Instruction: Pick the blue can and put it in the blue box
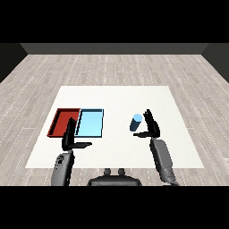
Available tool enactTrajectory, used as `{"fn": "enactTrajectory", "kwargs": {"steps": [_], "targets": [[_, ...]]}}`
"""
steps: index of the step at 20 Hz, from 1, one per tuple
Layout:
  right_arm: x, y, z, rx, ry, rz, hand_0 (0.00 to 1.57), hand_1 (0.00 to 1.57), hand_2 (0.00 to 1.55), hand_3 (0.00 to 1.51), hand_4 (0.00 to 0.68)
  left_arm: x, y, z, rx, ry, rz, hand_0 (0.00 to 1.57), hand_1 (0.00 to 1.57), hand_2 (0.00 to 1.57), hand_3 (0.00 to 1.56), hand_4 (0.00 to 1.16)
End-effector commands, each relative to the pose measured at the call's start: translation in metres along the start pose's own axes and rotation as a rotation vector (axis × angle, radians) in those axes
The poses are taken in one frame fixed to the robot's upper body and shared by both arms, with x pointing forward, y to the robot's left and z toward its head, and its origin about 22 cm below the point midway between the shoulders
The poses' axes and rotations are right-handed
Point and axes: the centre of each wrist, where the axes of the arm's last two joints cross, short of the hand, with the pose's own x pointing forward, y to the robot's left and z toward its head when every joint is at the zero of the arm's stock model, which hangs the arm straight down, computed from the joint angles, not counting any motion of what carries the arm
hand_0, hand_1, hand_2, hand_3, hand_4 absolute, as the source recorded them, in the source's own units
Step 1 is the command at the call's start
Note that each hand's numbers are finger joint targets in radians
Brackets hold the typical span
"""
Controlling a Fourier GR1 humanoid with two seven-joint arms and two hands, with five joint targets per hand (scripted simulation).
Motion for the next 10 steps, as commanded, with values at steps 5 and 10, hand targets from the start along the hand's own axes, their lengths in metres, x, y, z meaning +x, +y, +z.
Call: {"fn": "enactTrajectory", "kwargs": {"steps": [5,10], "targets": [[-0.023,0.005,-0.006,-0.045,0.067,-0.008,0.0,0.0,0.0,0.0,0.0,0.026,0.004,0.009,0.019,0.005,-0.029,0.0,0.0,0.0,0.0,0.0],[-0.032,0.004,-0.026,-0.063,0.1,-0.028,0.0,0.0,0.0,0.0,0.0,0.007,-0.008,0.003,0.006,0.006,-0.001,0.0,0.0,0.0,0.0,0.0]]}}
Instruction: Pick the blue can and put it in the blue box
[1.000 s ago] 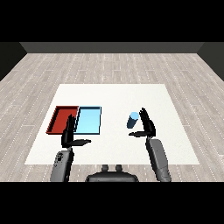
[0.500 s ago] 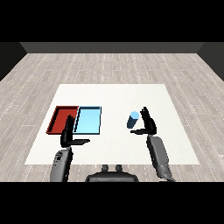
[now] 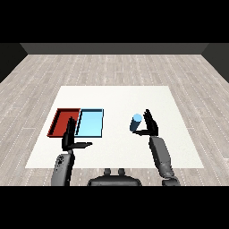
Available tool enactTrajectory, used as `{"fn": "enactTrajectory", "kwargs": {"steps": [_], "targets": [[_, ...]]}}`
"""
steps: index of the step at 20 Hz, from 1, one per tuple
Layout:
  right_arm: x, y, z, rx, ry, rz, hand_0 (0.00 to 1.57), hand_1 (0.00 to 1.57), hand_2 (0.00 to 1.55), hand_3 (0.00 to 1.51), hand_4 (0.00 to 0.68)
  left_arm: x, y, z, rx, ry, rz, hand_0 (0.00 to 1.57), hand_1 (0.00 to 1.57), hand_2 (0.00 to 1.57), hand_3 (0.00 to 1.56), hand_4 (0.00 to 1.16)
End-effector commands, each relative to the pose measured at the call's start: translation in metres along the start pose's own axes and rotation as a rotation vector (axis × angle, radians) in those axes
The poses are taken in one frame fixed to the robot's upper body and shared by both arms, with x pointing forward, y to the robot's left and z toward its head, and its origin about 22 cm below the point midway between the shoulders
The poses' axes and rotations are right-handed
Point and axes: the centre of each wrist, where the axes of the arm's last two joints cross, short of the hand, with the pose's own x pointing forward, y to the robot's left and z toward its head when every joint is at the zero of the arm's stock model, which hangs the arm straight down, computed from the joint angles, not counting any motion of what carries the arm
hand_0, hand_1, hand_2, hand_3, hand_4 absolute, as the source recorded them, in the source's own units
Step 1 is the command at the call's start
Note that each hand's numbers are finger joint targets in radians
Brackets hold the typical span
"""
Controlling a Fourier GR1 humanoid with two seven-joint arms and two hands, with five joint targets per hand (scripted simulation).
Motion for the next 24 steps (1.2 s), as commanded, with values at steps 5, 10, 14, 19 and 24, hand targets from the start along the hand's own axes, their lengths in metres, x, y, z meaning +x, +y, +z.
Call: {"fn": "enactTrajectory", "kwargs": {"steps": [5,10,14,19,24], "targets": [[-0.026,0.002,0.006,-0.038,0.074,-0.002,0.0,0.0,0.0,0.0,0.0,0.009,0.004,-0.021,0.01,0.003,-0.039,0.0,0.0,0.0,0.0,0.0],[-0.036,0.012,-0.008,-0.03,0.057,-0.029,0.0,0.0,0.0,0.0,0.0,-0.001,0.006,-0.016,-0.006,-0.029,-0.016,0.0,0.0,0.0,0.0,0.0],[-0.021,-0.001,-0.041,-0.055,0.091,-0.049,0.0,0.0,0.0,0.0,0.0,0.016,-0.008,0.0,0.008,-0.003,-0.03,0.0,0.0,0.0,0.0,0.0],[-0.031,0.019,-0.032,-0.073,0.106,-0.073,0.0,0.0,0.0,0.0,0.0,-0.002,0.015,-0.004,0.013,-0.016,-0.047,0.0,0.0,0.0,0.0,0.0],[-0.043,0.027,-0.027,-0.057,0.103,-0.071,0.0,0.0,0.0,0.0,0.0,0.0,-0.005,-0.005,0.024,-0.013,-0.035,0.0,0.0,0.0,0.0,0.0]]}}
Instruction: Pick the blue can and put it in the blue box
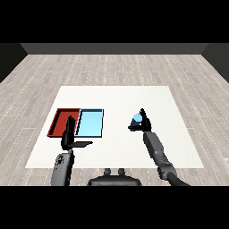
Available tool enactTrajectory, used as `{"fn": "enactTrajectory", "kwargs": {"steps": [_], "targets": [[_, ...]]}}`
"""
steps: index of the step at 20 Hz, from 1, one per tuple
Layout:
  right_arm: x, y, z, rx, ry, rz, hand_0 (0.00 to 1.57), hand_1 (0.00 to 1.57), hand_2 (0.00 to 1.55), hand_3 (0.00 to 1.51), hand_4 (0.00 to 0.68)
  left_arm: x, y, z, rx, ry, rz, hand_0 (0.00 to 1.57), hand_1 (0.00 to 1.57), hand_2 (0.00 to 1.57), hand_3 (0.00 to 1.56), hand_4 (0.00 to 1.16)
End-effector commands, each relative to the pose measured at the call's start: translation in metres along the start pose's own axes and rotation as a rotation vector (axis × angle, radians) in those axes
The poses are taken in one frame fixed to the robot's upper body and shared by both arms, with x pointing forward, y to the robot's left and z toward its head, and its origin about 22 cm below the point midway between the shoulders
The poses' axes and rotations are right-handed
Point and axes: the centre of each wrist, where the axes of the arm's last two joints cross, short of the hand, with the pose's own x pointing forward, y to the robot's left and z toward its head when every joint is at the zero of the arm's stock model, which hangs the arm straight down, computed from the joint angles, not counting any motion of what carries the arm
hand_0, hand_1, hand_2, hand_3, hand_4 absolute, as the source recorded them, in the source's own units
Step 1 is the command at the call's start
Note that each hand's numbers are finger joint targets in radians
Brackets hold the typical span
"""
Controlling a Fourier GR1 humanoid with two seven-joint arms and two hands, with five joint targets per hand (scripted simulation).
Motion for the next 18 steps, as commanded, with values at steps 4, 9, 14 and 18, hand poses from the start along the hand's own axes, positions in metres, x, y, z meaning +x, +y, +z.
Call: {"fn": "enactTrajectory", "kwargs": {"steps": [4,9,14,18], "targets": [[0.001,0.0,-0.002,0.021,0.005,-0.026,0.0,0.0,0.0,0.0,0.0,0.013,-0.002,-0.007,-0.007,0.002,-0.006,0.0,0.0,0.0,0.0,0.0],[0.002,0.016,-0.013,0.01,0.0,-0.026,0.0,0.0,0.0,0.0,0.0,0.01,0.021,0.003,-0.004,-0.002,-0.009,0.0,0.0,0.0,0.0,0.0],[-0.013,-0.009,0.0,0.016,0.018,-0.012,0.0,0.0,0.0,0.0,0.0,0.002,-0.01,-0.004,-0.014,-0.007,0.0,0.0,0.0,0.0,0.0,0.0],[-0.003,0.015,-0.008,-0.027,0.041,-0.034,0.0,0.0,0.0,0.0,0.0,-0.009,0.016,-0.002,-0.017,0.0,0.027,0.0,0.0,0.0,0.0,0.0]]}}
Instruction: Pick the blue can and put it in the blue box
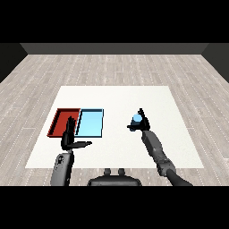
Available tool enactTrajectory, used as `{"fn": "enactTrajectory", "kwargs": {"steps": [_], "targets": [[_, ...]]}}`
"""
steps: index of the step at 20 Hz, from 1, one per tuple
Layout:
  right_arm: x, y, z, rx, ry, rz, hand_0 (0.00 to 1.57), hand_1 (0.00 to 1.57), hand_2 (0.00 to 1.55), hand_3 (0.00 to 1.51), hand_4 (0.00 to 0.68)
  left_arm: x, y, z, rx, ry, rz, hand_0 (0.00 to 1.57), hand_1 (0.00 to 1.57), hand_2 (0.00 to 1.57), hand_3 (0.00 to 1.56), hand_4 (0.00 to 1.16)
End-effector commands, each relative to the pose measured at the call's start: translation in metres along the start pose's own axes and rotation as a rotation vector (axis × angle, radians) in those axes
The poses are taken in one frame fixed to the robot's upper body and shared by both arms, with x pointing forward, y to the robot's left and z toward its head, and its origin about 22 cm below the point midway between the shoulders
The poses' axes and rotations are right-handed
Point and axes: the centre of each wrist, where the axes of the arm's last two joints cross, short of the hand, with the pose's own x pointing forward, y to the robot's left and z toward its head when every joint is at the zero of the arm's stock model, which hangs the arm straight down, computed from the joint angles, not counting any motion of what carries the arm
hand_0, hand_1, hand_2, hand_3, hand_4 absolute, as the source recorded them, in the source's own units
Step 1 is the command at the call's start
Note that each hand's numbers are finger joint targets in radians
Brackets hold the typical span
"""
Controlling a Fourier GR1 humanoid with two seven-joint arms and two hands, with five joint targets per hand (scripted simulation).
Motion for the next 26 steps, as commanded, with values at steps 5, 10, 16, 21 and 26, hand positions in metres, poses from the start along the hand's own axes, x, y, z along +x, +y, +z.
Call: {"fn": "enactTrajectory", "kwargs": {"steps": [5,10,16,21,26], "targets": [[0.01,0.033,-0.017,-0.118,0.05,0.111,1.46,1.46,1.45,1.42,0.469,0.001,0.002,-0.003,-0.012,-0.003,0.026,0.0,0.0,0.0,0.0,0.0],[-0.007,0.011,-0.001,-0.117,0.036,0.124,1.46,1.46,1.46,1.44,0.543,-0.007,0.01,0.007,-0.011,-0.003,0.015,0.0,0.0,0.0,0.0,0.0],[0.006,0.008,-0.009,-0.066,-0.04,0.171,1.46,1.46,1.47,1.32,0.448,-0.002,-0.003,-0.001,-0.022,-0.013,0.006,0.0,0.0,0.0,0.0,0.0],[0.031,0.035,-0.022,-0.041,-0.149,0.226,1.45,1.45,1.47,1.36,0.495,-0.003,-0.005,-0.003,-0.038,-0.002,0.009,0.0,0.0,0.0,0.0,0.0],[0.059,0.041,-0.027,-0.008,-0.166,0.192,1.46,1.46,1.48,1.36,0.512,-0.007,-0.007,0.01,-0.074,0.003,-0.009,0.0,0.0,0.0,0.0,0.0]]}}
